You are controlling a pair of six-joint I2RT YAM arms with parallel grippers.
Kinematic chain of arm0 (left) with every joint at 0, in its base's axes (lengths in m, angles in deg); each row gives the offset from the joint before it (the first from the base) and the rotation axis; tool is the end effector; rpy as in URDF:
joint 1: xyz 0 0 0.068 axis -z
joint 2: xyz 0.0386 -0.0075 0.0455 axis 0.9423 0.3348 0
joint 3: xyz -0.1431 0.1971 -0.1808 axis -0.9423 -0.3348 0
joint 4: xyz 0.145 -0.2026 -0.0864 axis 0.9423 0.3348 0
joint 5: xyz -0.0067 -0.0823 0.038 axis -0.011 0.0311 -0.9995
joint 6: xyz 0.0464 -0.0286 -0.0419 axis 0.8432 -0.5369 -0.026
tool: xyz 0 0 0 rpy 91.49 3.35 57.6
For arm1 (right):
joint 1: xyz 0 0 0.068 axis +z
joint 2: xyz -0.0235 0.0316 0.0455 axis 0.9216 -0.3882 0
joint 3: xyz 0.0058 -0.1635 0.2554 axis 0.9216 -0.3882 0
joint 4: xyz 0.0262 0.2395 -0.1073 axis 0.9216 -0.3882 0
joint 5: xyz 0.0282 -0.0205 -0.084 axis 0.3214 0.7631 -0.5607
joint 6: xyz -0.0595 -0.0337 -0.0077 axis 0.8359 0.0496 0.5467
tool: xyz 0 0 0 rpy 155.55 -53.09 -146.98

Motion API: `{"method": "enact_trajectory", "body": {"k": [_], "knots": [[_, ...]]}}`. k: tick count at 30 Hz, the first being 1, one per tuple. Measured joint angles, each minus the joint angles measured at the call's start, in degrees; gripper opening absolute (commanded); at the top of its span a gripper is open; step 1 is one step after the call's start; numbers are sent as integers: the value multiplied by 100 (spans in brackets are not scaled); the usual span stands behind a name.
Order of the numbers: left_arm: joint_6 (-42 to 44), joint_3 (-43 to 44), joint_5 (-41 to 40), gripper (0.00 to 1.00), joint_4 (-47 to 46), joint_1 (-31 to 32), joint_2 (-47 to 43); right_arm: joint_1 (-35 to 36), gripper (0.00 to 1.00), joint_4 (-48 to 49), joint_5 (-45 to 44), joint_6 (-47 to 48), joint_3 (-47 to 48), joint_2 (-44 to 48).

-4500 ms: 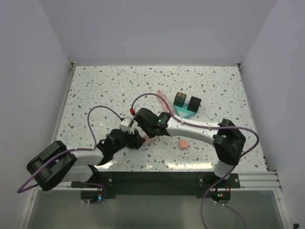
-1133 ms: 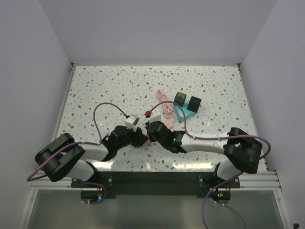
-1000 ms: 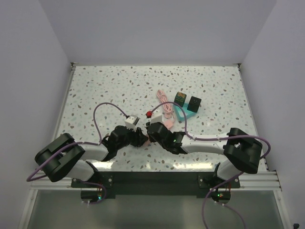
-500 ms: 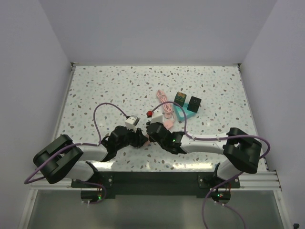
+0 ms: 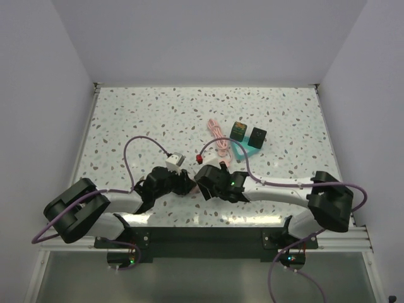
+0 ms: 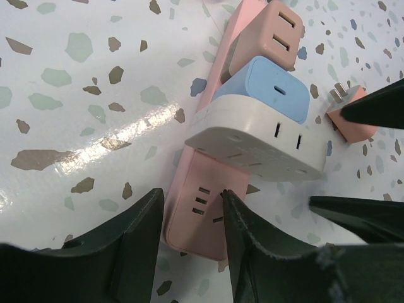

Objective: Insert the plug

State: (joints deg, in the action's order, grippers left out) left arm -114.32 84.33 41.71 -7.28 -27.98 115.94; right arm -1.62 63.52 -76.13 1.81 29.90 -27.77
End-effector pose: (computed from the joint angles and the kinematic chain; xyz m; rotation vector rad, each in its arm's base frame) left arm 0.1704 -0.1610 0.1464 0.2966 2.1139 -0.8309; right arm 0.1505 0.2687 0.2049 -0.6038 2.3547 0.1004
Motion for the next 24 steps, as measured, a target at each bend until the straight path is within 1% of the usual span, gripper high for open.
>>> {"method": "enact_trajectory", "body": {"k": [3,7,9,10,12,14,16,20,24], "knots": [[0,0,-13,47,9,2,-9,2,82,-168,-22,79,2,734],[17,-7,-94,49,210,0,-181,-55,85,-387,-175,76,-7,1609],[61,-26,-164,54,444,0,-382,-282,85,-415,-157,57,-136,1954],[81,-42,-192,60,562,0,-509,-442,85,-424,-146,50,-269,2107],[109,-61,-234,66,754,0,-767,-850,87,-422,-44,24,-636,2374],[101,-79,-260,73,916,0,-1113,-1176,89,-463,0,-31,-1019,2544],[98,-87,-273,76,1051,0,-1440,-1307,92,-568,57,-85,-1300,2636],[90,-94,-282,79,1292,0,-2131,-1526,92,-568,315,-162,-1613,2629],[74,-109,-293,79,1467,0,-2507,-1696,93,-463,505,-234,-1823,2570]]}}
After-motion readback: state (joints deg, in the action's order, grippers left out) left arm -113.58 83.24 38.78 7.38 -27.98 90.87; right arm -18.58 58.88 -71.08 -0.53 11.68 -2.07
